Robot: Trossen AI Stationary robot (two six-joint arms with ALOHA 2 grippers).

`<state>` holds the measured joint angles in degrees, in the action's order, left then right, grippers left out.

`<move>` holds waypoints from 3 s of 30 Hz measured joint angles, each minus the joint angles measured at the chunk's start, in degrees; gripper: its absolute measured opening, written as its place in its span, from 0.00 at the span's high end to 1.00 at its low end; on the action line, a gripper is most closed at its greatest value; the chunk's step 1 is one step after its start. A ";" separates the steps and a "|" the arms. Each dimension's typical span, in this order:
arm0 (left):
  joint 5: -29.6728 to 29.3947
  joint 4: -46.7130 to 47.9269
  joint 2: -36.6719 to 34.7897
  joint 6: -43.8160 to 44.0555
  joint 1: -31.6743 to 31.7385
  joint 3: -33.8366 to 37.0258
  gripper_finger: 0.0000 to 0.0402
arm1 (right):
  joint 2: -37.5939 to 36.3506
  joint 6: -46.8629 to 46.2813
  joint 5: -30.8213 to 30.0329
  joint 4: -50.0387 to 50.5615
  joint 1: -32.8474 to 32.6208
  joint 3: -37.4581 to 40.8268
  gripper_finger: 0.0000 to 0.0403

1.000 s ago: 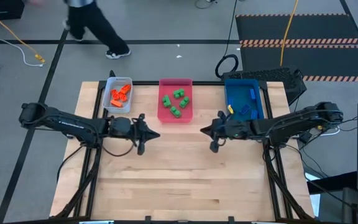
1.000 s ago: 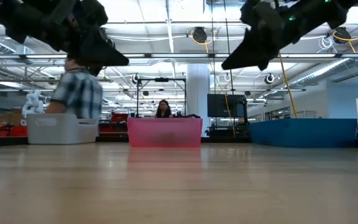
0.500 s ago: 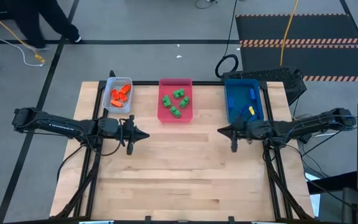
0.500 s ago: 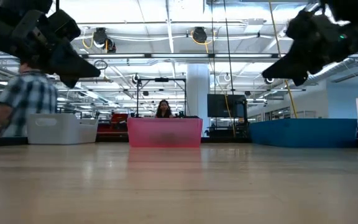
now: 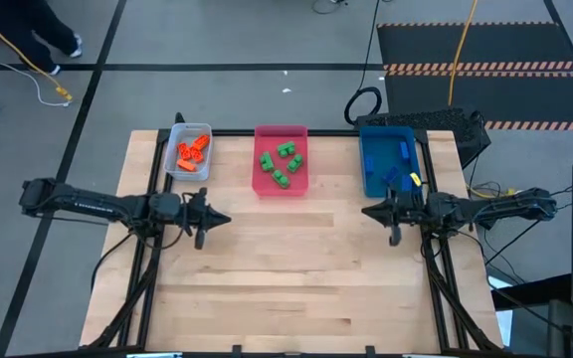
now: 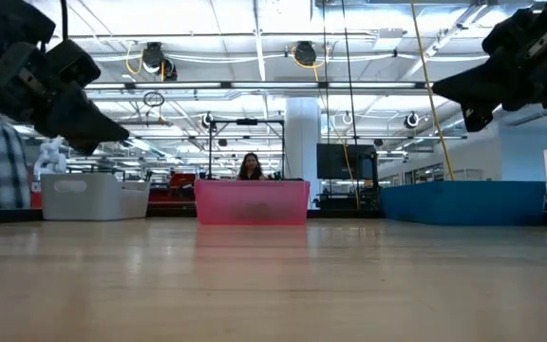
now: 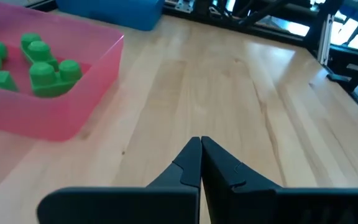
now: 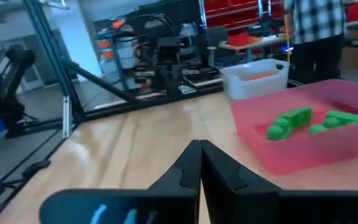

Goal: Sort & place blocks by color
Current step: Return to Home Position

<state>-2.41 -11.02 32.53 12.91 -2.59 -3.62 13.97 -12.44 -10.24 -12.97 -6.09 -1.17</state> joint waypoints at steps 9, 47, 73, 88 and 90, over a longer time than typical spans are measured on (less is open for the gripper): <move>1.22 4.04 -7.22 1.09 0.00 3.06 0.99 | -4.16 3.27 2.93 0.76 0.00 0.11 1.00; 1.44 17.09 -27.43 -3.21 0.00 0.51 0.99 | -4.30 2.66 2.99 5.16 0.00 0.28 1.00; 2.05 10.48 -27.30 -6.85 0.00 2.98 0.98 | -4.30 4.59 2.95 5.44 0.00 0.31 1.00; 1.80 10.51 -27.30 -17.14 0.00 2.99 0.99 | -4.32 4.55 2.86 5.09 -0.01 0.31 1.00; 1.23 10.48 -27.30 -16.89 0.00 2.99 0.98 | -4.32 4.20 2.86 5.09 -0.01 0.31 1.00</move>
<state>-1.18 -0.54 5.23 -3.97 -2.59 -0.62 9.65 -8.24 -7.38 -7.88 -6.10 -0.86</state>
